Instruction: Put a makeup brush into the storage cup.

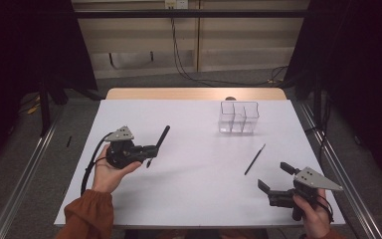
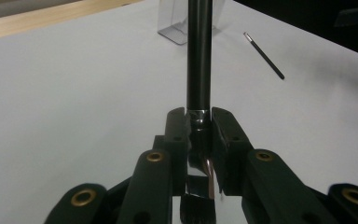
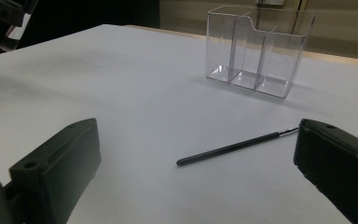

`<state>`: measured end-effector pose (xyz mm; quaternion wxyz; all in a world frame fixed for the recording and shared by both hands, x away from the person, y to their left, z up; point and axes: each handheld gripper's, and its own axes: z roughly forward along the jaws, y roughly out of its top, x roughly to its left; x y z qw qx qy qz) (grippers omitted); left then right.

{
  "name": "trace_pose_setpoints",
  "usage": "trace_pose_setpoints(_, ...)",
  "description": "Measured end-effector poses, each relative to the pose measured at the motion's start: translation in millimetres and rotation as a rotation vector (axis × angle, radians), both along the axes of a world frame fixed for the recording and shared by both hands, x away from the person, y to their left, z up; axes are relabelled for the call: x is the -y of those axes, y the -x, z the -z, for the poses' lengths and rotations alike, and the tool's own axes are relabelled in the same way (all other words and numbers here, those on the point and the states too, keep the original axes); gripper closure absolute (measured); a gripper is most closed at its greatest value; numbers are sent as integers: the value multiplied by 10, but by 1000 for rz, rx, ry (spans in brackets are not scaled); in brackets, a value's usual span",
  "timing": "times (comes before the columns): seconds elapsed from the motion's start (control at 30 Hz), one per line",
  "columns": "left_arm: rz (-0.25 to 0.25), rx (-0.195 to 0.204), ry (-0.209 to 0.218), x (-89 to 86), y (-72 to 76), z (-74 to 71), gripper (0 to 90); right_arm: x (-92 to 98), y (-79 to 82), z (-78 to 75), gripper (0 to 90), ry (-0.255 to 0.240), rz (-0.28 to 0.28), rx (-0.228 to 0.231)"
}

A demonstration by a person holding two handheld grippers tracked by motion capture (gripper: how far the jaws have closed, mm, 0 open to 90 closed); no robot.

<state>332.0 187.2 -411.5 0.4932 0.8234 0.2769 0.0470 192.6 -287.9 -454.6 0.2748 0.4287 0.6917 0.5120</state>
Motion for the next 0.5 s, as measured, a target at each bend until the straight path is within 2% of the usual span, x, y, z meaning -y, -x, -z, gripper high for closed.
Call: trace_pose_setpoints(0.5, 121, -11, -16, 273, 114, -23, 776, 7, 9, -1, 4, -3, 2, 1)
